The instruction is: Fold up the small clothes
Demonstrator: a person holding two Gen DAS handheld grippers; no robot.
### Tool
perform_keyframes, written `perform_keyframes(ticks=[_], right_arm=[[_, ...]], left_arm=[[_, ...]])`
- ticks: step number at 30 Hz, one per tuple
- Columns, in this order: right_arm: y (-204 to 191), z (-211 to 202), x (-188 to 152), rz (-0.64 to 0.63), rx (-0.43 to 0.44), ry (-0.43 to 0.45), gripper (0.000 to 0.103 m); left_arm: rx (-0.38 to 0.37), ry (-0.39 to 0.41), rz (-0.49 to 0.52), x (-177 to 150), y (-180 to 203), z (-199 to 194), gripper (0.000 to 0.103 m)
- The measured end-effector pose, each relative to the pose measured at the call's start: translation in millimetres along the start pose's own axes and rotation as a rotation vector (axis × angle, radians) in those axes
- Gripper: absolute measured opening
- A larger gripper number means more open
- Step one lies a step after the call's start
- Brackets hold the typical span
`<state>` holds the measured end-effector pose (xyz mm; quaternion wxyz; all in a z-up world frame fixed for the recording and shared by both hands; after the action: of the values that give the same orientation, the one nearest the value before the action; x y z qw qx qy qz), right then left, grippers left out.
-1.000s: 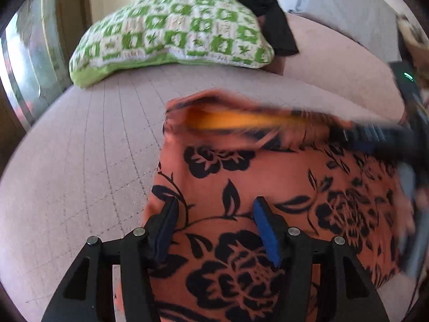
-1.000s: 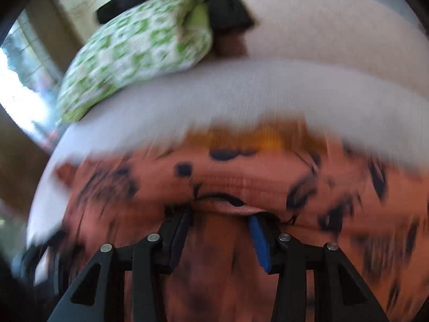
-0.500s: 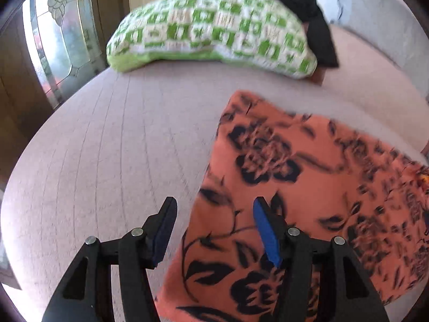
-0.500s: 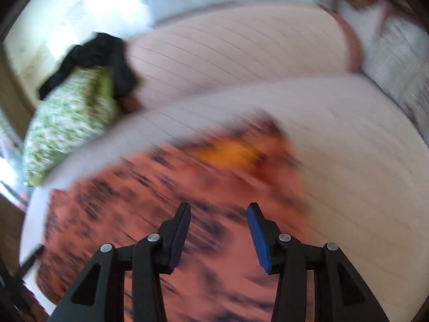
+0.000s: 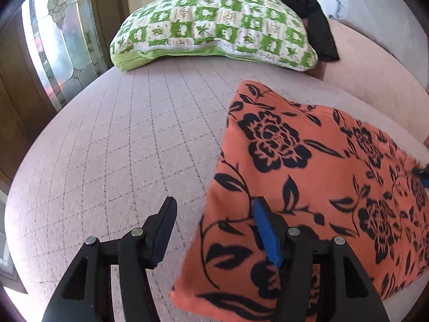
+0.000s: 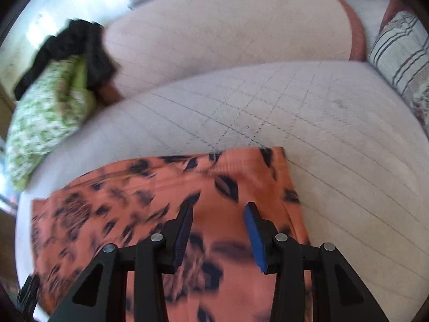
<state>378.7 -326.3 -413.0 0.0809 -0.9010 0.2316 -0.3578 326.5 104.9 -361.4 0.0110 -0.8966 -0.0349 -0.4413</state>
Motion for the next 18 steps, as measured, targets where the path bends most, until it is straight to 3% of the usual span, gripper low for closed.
perform_keyframes(ticks=[4, 7, 10, 14, 18], right_arm=[[5, 8, 14, 0.065, -0.004, 0.049, 0.055], [0, -16, 18, 0.117, 0.099, 0.097, 0.054], [-15, -55, 6, 0.091, 0.197, 0.135, 0.054], [-27, -111, -38, 0.054, 0.3, 0.127, 0.054], [-15, -147, -94, 0.02, 0.311, 0.097, 0.054]], left_arm=[[0.028, 0.013, -0.039, 14, -12, 3, 0.06], [0.034, 0.024, -0.082, 21, -19, 2, 0.06], [0.014, 0.041, -0.075, 24, -15, -4, 0.06], [-0.055, 0.073, -0.032, 23, 6, -22, 0.06], [-0.119, 0.035, 0.01, 8, 29, -37, 0.062]])
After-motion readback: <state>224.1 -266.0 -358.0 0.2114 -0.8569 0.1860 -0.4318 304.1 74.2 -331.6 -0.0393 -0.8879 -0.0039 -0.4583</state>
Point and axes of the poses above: each gripper's, at about its wrist camera, not at the fingertips, and z roughly the way its jaws point, y to its right, x to its top, the point moved 9 cm from there along z, roughly the way its jaws point, and after that the axes turned 15 degrees about y, right-handed, at the moved point
